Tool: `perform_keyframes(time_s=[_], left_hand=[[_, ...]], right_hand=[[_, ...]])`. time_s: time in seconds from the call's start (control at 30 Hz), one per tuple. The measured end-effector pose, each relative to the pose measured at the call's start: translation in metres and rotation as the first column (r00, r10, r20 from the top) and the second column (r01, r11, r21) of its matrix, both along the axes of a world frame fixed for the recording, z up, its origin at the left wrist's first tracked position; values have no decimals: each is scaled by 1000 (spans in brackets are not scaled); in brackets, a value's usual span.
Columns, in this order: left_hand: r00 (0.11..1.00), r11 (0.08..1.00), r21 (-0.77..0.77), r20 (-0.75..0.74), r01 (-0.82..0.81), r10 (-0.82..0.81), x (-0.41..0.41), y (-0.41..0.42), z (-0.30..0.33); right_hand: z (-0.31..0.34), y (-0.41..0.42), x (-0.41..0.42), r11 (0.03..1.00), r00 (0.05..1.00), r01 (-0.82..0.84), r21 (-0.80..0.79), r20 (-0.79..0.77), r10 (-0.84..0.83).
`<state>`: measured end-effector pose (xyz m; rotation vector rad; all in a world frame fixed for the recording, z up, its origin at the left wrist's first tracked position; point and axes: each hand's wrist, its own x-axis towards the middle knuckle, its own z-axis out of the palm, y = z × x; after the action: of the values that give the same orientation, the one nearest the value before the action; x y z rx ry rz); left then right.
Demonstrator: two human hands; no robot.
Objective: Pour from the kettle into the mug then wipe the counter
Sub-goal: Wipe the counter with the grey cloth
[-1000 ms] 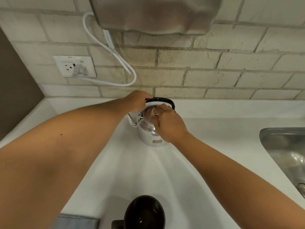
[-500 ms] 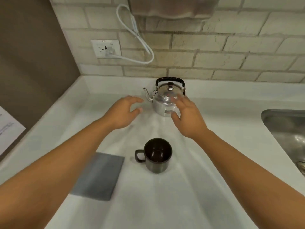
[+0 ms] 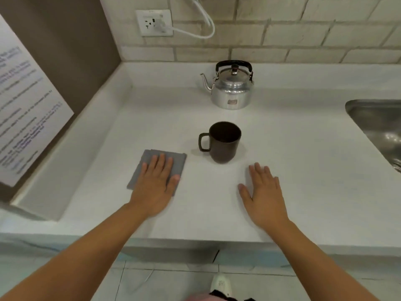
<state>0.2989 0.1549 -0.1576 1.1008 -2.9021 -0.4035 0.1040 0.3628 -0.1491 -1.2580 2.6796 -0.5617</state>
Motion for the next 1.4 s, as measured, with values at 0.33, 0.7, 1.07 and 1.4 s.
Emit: perform_keyframes(time_s=[0.33,0.7,1.07,1.4], left_hand=[[991,997,74,135,-13,3,-80,-39,13],[940,940,8,-2,340,-340,-32,142,3],[991,992,87,86,92,-99,-226,150,10],[981,980,76,52,183,-188,-230,156,7]], right_hand=[[-8,3,3,998,999,-30,56,-36,32],[10,45,-32,998,1000,-18,-59,-15,17],[-6,78,-80,998,1000,-3,69,-27,5],[-9,78,-82,998,999,-32,52,-1,32]])
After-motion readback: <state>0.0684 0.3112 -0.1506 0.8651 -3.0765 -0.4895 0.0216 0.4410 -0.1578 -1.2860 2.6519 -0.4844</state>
